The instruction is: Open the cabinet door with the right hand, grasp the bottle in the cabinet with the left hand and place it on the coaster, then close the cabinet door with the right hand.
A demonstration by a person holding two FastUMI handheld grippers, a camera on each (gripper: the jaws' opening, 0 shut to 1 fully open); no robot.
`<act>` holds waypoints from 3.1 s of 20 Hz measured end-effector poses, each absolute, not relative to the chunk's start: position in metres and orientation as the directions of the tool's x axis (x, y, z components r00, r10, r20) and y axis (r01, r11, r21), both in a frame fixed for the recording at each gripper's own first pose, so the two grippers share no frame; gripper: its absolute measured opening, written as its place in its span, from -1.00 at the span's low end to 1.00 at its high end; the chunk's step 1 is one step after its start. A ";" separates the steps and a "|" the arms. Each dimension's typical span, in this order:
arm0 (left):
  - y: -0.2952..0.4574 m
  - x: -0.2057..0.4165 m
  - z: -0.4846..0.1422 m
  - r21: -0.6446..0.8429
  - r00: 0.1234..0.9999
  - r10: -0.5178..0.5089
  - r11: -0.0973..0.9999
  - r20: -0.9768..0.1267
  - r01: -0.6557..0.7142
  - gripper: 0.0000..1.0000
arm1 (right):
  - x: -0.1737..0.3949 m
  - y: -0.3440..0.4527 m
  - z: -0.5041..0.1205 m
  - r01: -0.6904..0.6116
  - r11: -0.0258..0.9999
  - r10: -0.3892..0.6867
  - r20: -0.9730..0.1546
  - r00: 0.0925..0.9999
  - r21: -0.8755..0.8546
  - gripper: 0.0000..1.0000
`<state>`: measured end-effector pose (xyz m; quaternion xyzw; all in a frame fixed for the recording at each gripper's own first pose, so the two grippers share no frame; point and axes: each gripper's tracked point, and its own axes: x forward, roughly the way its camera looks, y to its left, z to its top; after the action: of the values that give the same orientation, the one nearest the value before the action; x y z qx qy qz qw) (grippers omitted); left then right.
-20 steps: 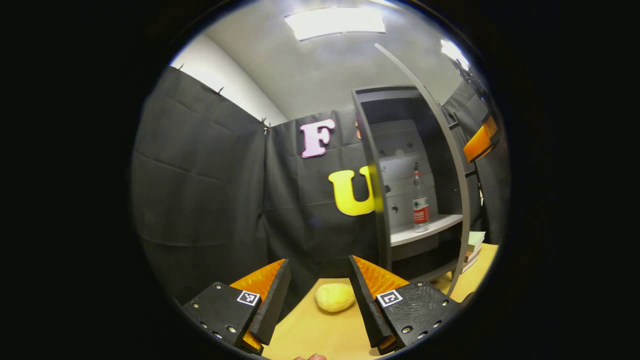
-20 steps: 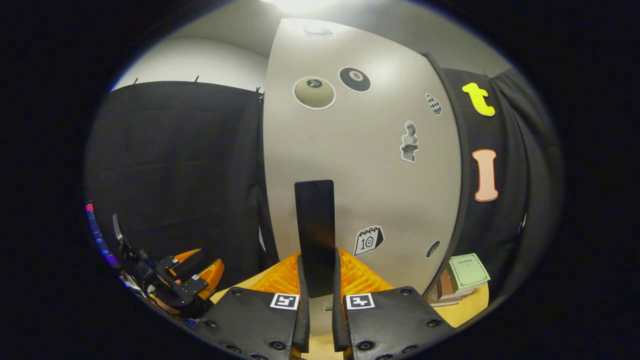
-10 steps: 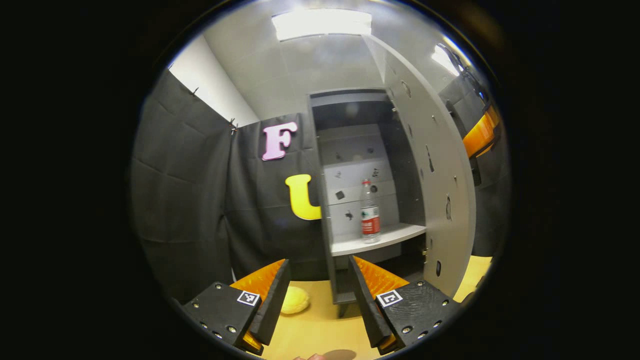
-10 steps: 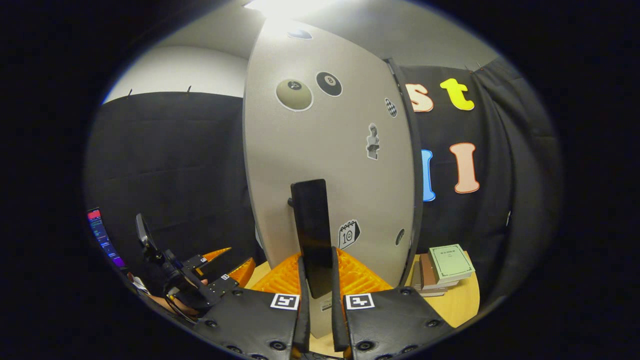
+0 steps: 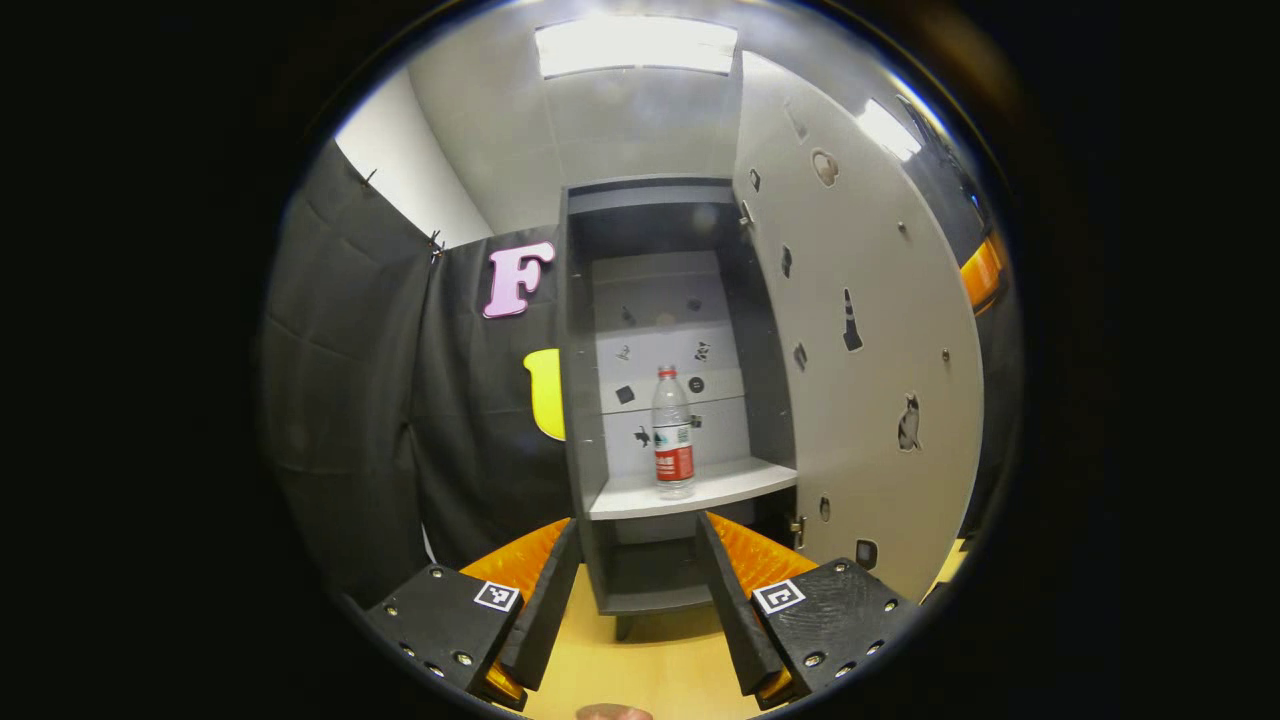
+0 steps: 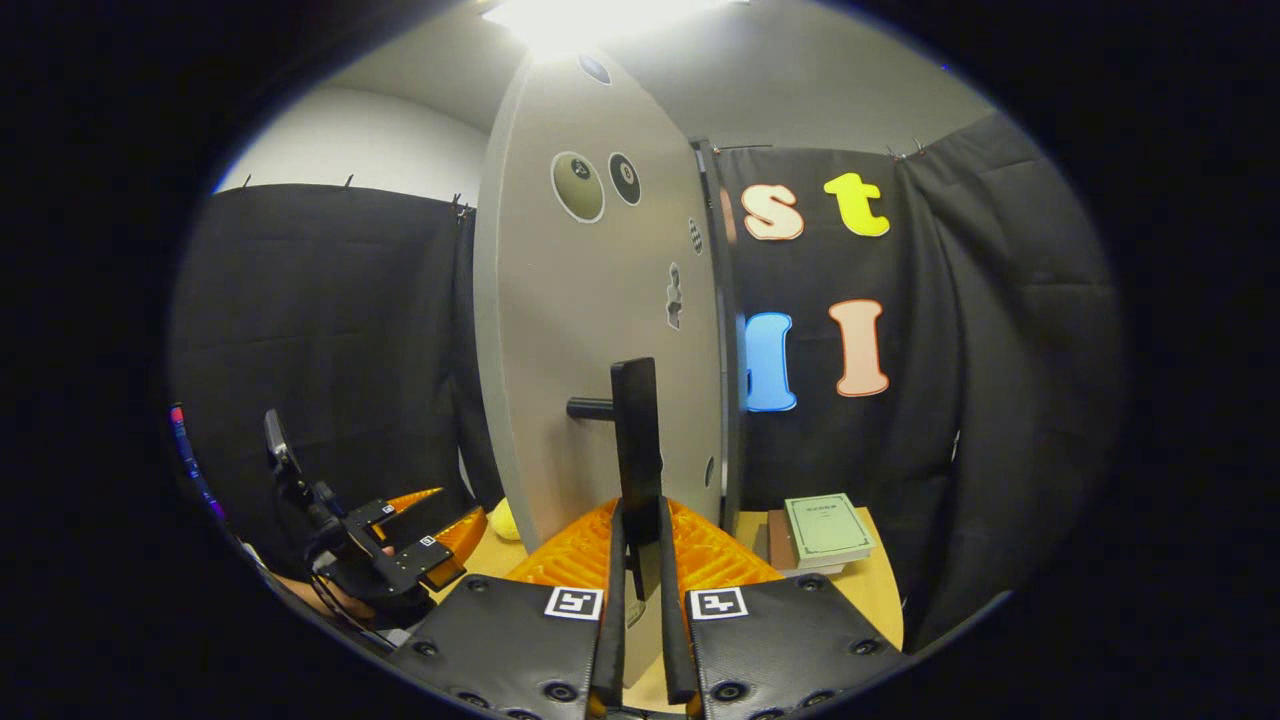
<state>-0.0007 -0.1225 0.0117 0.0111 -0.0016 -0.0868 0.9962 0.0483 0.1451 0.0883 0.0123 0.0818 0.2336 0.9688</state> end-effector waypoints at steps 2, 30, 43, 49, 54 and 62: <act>-0.134 -0.001 0.012 0.012 0.985 -0.174 0.985 -0.006 0.174 0.34 | 0.054 0.129 0.087 -0.435 0.900 0.435 -0.138 0.890 0.028 -0.64; -0.189 0.232 0.070 -0.051 0.963 -0.270 0.962 -0.022 0.269 0.34 | 0.098 -0.016 0.046 -0.039 0.995 0.049 -0.116 0.992 0.091 0.95; -0.207 0.331 0.015 0.002 0.934 -0.349 0.937 -0.084 0.350 0.34 | 0.139 -0.011 -0.002 0.118 0.971 -0.067 -0.240 0.969 0.208 0.96; -0.215 0.356 0.001 0.036 0.933 -0.345 0.936 -0.100 0.350 0.34 | 0.142 -0.003 -0.011 0.130 0.970 -0.074 -0.262 0.962 0.206 0.96; -0.219 0.363 -0.002 0.044 0.932 -0.348 0.934 -0.099 0.353 0.34 | 0.141 -0.004 -0.008 0.129 0.973 -0.076 -0.262 0.962 0.193 0.95; -0.197 0.337 0.012 -0.042 0.942 -0.329 0.944 -0.071 0.327 0.29 | 0.137 -0.008 -0.008 0.098 0.975 -0.042 -0.266 0.963 0.200 0.96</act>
<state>0.3368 -0.1973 0.0117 -0.0147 0.0384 -0.1663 0.9852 0.1367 -0.0082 -0.0076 0.1060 0.1310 -0.0356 0.9851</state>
